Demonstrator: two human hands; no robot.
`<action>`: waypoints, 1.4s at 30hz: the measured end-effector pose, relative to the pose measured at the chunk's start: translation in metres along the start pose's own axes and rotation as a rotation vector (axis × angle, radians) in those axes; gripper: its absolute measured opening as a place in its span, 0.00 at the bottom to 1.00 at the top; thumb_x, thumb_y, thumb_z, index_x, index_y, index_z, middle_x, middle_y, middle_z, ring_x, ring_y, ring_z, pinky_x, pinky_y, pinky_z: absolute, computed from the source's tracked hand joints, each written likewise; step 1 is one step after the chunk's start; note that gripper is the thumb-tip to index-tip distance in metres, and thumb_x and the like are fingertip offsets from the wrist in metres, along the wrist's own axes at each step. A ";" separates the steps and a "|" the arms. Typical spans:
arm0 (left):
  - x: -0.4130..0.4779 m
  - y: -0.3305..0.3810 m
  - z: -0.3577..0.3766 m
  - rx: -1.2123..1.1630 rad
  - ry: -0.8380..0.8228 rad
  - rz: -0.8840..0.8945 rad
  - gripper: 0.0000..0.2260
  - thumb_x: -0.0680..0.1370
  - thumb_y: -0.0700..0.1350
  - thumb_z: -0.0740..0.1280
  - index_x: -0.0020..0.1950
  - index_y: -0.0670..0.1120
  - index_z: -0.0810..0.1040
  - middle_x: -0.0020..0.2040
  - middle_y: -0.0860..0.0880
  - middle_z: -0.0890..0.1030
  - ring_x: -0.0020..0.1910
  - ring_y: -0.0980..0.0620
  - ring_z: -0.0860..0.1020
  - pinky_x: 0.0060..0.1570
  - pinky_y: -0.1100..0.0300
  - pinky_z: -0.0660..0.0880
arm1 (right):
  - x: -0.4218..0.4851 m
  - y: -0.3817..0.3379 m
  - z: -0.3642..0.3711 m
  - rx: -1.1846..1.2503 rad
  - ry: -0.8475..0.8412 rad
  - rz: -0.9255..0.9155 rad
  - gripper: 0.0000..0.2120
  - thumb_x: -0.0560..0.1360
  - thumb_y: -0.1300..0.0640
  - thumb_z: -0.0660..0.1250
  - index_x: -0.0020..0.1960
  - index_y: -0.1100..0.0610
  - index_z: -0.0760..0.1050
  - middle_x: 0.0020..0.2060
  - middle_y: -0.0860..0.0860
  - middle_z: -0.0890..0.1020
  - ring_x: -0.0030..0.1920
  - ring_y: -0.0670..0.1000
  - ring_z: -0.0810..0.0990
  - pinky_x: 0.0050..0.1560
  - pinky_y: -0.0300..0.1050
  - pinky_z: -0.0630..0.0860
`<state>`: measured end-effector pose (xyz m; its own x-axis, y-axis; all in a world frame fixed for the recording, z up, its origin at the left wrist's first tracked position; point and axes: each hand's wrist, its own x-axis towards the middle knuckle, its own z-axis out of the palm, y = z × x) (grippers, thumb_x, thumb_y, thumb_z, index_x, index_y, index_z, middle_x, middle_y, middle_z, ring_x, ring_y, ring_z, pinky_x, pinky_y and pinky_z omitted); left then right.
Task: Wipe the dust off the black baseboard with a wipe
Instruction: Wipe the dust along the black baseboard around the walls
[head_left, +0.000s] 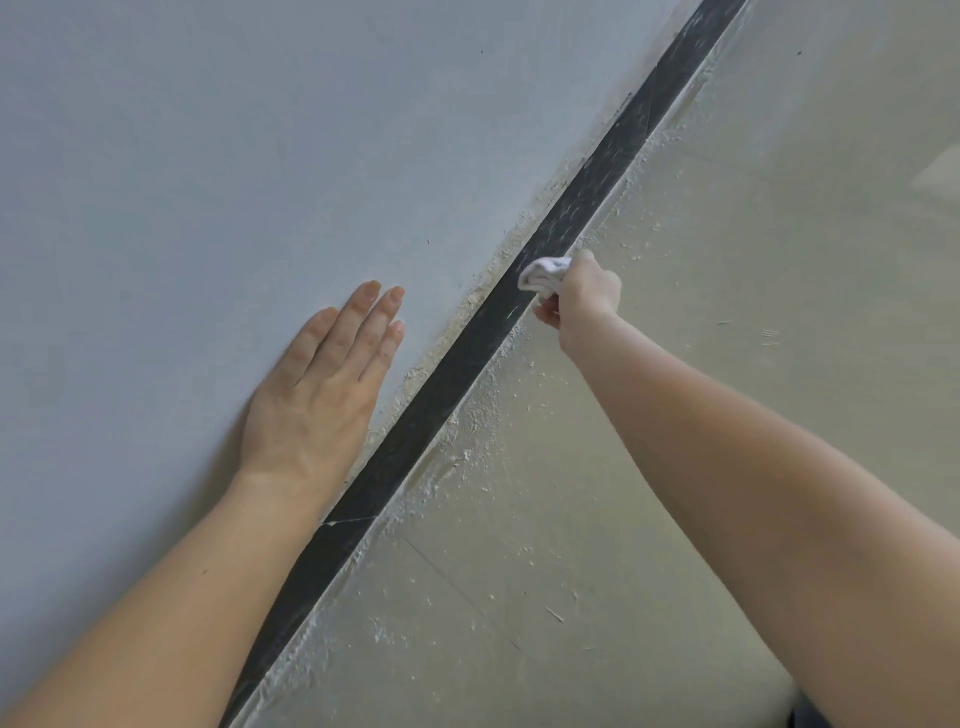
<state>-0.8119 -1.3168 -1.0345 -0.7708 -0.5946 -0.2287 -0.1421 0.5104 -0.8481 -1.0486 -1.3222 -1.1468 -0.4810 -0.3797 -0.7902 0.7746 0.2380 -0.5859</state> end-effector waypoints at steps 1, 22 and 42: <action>0.000 0.000 0.002 0.006 0.015 -0.004 0.27 0.77 0.36 0.38 0.74 0.42 0.30 0.73 0.42 0.27 0.70 0.42 0.28 0.66 0.47 0.26 | -0.003 0.008 -0.004 -0.056 0.031 0.002 0.12 0.79 0.54 0.56 0.53 0.60 0.72 0.41 0.55 0.77 0.28 0.49 0.73 0.29 0.42 0.75; -0.001 0.002 0.004 0.024 -0.003 -0.009 0.28 0.75 0.33 0.35 0.74 0.42 0.31 0.73 0.42 0.28 0.70 0.42 0.28 0.66 0.47 0.26 | 0.002 0.027 -0.013 -0.021 -0.043 0.060 0.16 0.77 0.62 0.56 0.63 0.59 0.72 0.49 0.51 0.79 0.41 0.46 0.81 0.56 0.48 0.79; -0.002 0.007 0.014 -0.006 0.057 -0.051 0.30 0.73 0.31 0.26 0.76 0.43 0.37 0.76 0.43 0.34 0.73 0.43 0.33 0.69 0.48 0.29 | -0.001 0.031 -0.008 0.053 -0.015 0.115 0.05 0.76 0.63 0.61 0.51 0.63 0.72 0.41 0.57 0.76 0.34 0.53 0.79 0.47 0.48 0.82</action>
<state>-0.8023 -1.3207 -1.0461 -0.7965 -0.5836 -0.1581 -0.1852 0.4843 -0.8551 -1.0270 -1.3075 -1.1659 -0.3817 -0.3658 -0.8488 0.8453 0.2332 -0.4807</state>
